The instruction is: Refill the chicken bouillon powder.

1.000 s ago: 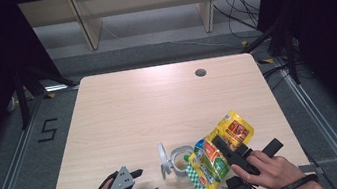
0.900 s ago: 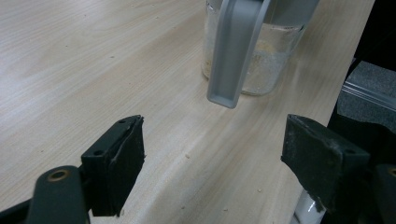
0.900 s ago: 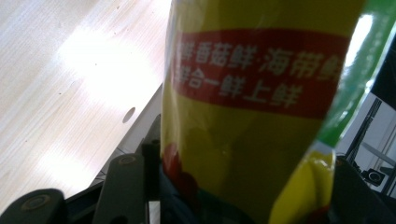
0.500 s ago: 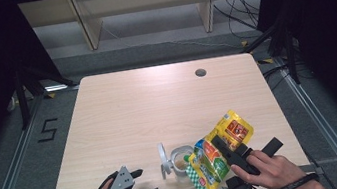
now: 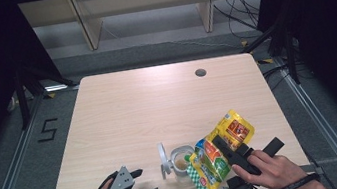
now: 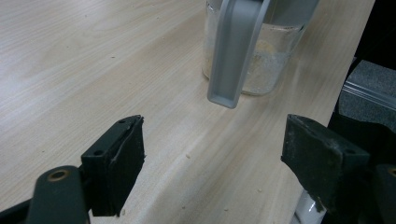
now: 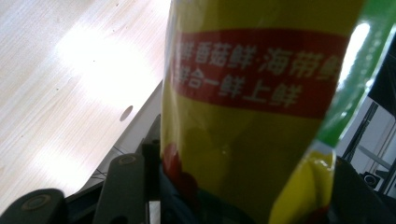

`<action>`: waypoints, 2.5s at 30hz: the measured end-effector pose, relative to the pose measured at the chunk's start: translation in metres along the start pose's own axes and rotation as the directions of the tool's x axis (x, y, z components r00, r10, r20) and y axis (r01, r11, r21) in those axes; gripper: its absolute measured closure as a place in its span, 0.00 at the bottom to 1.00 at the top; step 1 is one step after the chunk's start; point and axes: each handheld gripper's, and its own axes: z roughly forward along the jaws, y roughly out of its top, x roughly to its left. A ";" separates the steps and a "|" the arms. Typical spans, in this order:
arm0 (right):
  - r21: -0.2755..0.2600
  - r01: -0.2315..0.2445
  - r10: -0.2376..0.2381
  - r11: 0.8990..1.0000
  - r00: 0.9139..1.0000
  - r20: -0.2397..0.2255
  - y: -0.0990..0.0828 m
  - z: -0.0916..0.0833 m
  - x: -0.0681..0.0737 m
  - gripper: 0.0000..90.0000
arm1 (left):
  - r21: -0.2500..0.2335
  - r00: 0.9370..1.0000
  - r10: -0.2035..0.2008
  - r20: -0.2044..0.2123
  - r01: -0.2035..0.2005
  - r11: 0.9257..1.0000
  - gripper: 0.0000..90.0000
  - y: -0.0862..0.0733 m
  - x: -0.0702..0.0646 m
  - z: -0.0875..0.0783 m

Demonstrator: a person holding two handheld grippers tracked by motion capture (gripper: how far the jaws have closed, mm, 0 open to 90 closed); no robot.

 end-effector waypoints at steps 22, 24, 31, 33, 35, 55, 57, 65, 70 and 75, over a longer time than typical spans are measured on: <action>-0.005 -0.002 0.002 1.000 1.000 0.007 0.000 -0.001 0.000 0.59 | 0.002 1.000 -0.013 0.010 0.013 1.000 0.23 0.000 -0.001 0.000; -0.012 0.006 -0.006 1.000 1.000 0.009 0.000 -0.001 0.000 0.59 | 0.015 1.000 0.001 0.006 -0.001 1.000 0.23 0.000 0.001 0.000; -0.009 0.010 -0.010 1.000 1.000 0.006 -0.001 -0.001 0.000 0.59 | 0.015 1.000 0.001 0.006 -0.001 1.000 0.23 0.000 0.000 0.000; -0.013 0.009 -0.009 1.000 1.000 -0.002 -0.001 -0.001 0.000 0.59 | 0.010 1.000 -0.006 0.009 0.006 1.000 0.23 0.000 0.000 0.000; -0.012 0.007 -0.007 1.000 1.000 -0.002 -0.002 -0.001 0.000 0.59 | 0.004 1.000 -0.008 0.008 0.008 1.000 0.23 -0.001 0.000 0.001; -0.006 0.007 -0.007 1.000 1.000 0.003 -0.003 -0.001 -0.002 0.59 | 0.018 1.000 0.028 0.001 -0.028 0.999 0.23 0.000 0.002 0.000; -0.005 0.007 -0.007 1.000 1.000 0.001 -0.004 -0.001 -0.002 0.59 | 0.018 1.000 0.026 0.001 -0.026 0.999 0.23 0.000 0.002 0.000; -0.010 0.008 -0.008 1.000 1.000 0.012 -0.004 -0.002 -0.002 0.59 | 0.012 1.000 0.007 -0.015 -0.006 1.000 0.23 -0.001 0.000 0.001; -0.008 0.010 -0.010 1.000 1.000 0.013 -0.004 -0.002 -0.002 0.59 | 0.004 1.000 -0.004 -0.004 0.004 1.000 0.23 -0.001 0.000 0.001; -0.013 0.010 -0.010 1.000 1.000 0.007 -0.004 -0.002 -0.003 0.59 | 0.013 1.000 0.014 0.004 -0.014 1.000 0.23 0.000 0.001 0.000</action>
